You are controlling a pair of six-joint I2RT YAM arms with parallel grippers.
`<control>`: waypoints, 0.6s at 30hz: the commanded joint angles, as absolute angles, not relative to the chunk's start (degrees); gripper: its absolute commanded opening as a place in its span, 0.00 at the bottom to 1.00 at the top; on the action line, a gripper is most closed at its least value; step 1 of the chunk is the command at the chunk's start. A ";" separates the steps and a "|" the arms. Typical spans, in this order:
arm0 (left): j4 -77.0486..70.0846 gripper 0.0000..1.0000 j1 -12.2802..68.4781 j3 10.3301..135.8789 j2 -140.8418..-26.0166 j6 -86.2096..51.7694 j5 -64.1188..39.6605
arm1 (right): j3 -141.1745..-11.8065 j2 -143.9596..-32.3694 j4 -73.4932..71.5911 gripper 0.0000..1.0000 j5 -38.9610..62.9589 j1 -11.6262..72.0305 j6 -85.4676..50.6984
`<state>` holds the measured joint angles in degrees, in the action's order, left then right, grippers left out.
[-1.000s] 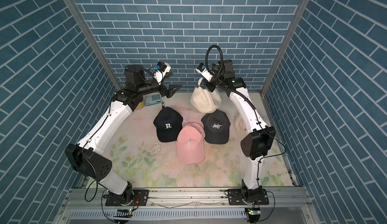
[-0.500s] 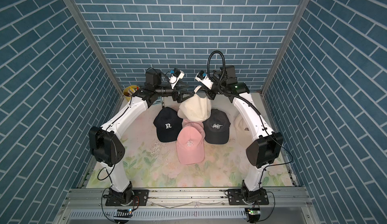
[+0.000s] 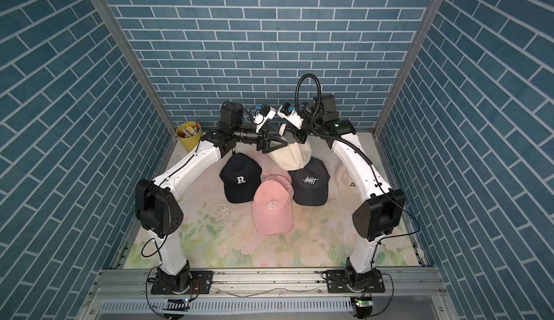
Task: Open the adjustable buckle of the baseball cap
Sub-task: Pick up the baseball cap from the center of the board.
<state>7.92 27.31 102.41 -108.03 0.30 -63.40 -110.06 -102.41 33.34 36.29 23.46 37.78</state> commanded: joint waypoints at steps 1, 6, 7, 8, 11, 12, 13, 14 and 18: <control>7.86 0.71 27.49 103.17 -109.07 -0.33 -65.09 | -110.65 -100.38 31.48 0.00 37.84 23.73 41.72; 7.00 0.47 27.57 103.25 -108.96 -0.98 -64.19 | -110.17 -100.55 30.86 0.00 37.35 23.73 42.19; 6.38 0.43 27.52 103.32 -109.05 -1.45 -63.82 | -110.30 -100.73 30.85 0.00 37.67 23.73 42.14; 5.87 0.38 27.53 103.25 -109.02 -2.00 -63.60 | -110.37 -100.85 30.77 0.00 37.94 23.77 41.95; 3.85 0.30 27.73 102.43 -109.05 -4.22 -63.56 | -110.70 -101.38 30.52 0.00 38.41 23.75 40.79; 3.30 0.28 27.76 101.99 -108.87 -4.75 -63.47 | -110.89 -101.47 30.35 0.00 38.56 23.77 40.27; 2.61 0.25 27.74 101.42 -108.73 -5.22 -63.46 | -110.91 -101.65 30.21 0.00 38.52 23.73 40.00; 1.94 0.21 27.74 100.97 -108.56 -5.84 -63.46 | -111.00 -101.60 30.07 0.00 38.50 23.77 39.52; -1.19 0.09 27.86 99.06 -108.02 -8.45 -63.66 | -111.78 -102.33 29.88 0.05 38.09 23.72 37.18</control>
